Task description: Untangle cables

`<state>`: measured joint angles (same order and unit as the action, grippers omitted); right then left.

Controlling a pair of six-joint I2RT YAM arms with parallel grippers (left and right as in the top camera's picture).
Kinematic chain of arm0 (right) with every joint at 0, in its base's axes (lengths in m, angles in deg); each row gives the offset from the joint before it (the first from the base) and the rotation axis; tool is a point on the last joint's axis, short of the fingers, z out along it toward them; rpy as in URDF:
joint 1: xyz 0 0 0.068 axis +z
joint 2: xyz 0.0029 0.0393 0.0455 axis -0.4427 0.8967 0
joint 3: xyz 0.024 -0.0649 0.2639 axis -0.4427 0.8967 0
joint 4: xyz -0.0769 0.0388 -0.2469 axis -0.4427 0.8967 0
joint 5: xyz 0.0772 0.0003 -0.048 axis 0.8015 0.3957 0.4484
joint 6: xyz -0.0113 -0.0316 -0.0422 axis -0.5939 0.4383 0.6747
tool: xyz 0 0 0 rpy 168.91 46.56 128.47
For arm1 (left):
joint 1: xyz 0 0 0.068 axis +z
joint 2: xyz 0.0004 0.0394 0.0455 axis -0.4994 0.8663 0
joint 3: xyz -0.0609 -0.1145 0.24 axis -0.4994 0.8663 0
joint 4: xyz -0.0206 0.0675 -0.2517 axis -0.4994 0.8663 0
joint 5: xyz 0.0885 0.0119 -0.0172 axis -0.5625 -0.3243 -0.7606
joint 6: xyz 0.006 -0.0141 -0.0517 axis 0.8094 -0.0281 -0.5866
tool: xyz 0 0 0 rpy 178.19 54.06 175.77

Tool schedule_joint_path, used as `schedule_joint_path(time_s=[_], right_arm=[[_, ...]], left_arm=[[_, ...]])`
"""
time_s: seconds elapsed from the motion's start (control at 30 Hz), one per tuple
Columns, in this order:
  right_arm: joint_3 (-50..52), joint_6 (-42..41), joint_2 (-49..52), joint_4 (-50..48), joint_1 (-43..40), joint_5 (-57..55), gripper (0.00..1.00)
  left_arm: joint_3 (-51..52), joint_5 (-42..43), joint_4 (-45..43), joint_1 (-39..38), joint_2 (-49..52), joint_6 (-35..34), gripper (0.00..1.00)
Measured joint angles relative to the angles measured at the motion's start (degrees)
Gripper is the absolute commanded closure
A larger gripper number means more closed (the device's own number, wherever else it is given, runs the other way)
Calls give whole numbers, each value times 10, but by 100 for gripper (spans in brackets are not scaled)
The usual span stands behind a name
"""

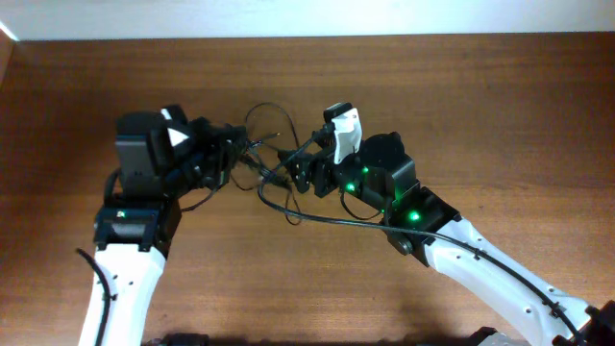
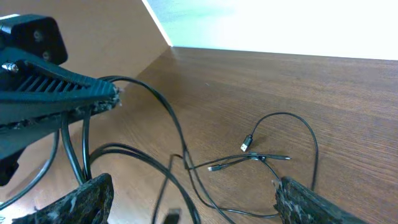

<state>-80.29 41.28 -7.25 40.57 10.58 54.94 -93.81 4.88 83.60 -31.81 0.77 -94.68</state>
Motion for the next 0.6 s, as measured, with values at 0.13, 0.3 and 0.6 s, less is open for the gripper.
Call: schedule_joint_path(time_s=[0.13, 0.3, 0.6], right_arm=[[0, 0, 0, -5, 0, 31, 19], [0, 2, 0, -20, 0, 52, 28], [0, 4, 0, -22, 0, 74, 35]], left_arm=[[0, -19, -12, -43, 0, 0, 100], [0, -66, -28, -83, 0, 0, 100], [0, -139, -27, -99, 0, 0, 100]])
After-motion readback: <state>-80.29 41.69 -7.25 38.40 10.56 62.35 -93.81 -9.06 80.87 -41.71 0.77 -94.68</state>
